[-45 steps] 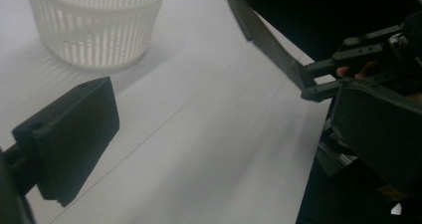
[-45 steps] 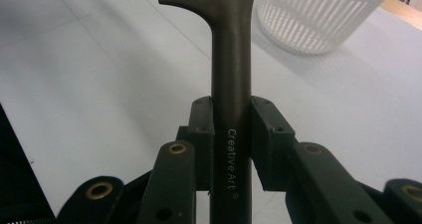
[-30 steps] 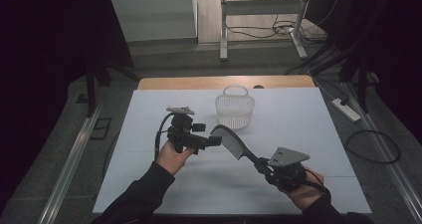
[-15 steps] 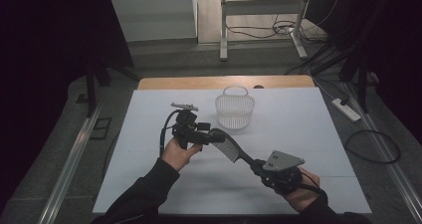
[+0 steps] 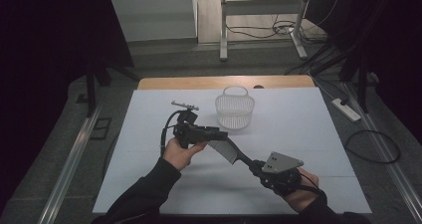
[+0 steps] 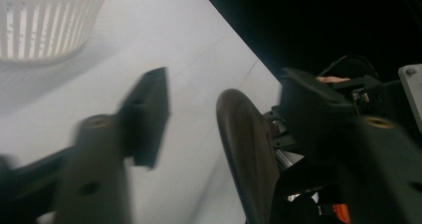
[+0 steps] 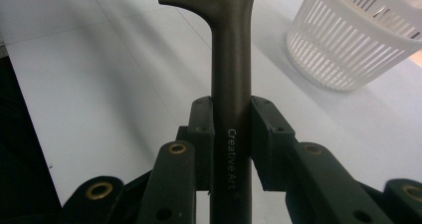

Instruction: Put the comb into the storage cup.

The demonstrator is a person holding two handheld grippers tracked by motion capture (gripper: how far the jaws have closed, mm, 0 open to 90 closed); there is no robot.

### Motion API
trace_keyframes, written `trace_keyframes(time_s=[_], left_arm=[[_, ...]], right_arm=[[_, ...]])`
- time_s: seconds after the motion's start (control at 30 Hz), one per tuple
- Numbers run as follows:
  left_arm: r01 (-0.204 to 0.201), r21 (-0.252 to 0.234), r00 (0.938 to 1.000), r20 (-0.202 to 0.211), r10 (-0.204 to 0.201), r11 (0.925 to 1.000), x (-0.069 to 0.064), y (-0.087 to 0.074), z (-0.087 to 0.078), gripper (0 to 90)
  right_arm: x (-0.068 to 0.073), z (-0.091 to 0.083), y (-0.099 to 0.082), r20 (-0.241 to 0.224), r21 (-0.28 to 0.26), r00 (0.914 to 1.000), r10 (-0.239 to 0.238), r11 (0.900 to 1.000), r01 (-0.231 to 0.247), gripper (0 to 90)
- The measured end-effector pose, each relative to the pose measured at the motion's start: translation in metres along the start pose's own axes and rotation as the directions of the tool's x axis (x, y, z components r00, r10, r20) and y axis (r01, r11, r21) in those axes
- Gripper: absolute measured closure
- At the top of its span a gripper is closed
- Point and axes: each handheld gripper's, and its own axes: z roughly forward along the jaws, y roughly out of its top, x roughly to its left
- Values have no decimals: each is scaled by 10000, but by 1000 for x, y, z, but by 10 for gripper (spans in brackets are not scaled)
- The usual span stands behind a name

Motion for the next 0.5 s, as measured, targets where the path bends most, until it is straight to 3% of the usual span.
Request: trace_keyframes(time_s=[0.23, 0.37, 0.5], left_arm=[[321, 43, 9980, 535, -323, 9995, 3, -1, 0, 641], [468, 122, 9961, 740, -476, 9988, 5, -2, 1, 735], [896, 3, 9882, 1247, -890, 9960, 8, -4, 1, 781]], right_arm=[[0, 1, 0, -7, 30, 10000, -33, 10000, 33, 722], [0, 1, 0, -1, 17, 10000, -40, 10000, 40, 722], [0, 2, -1, -41, 21, 10000, -67, 10000, 67, 721]])
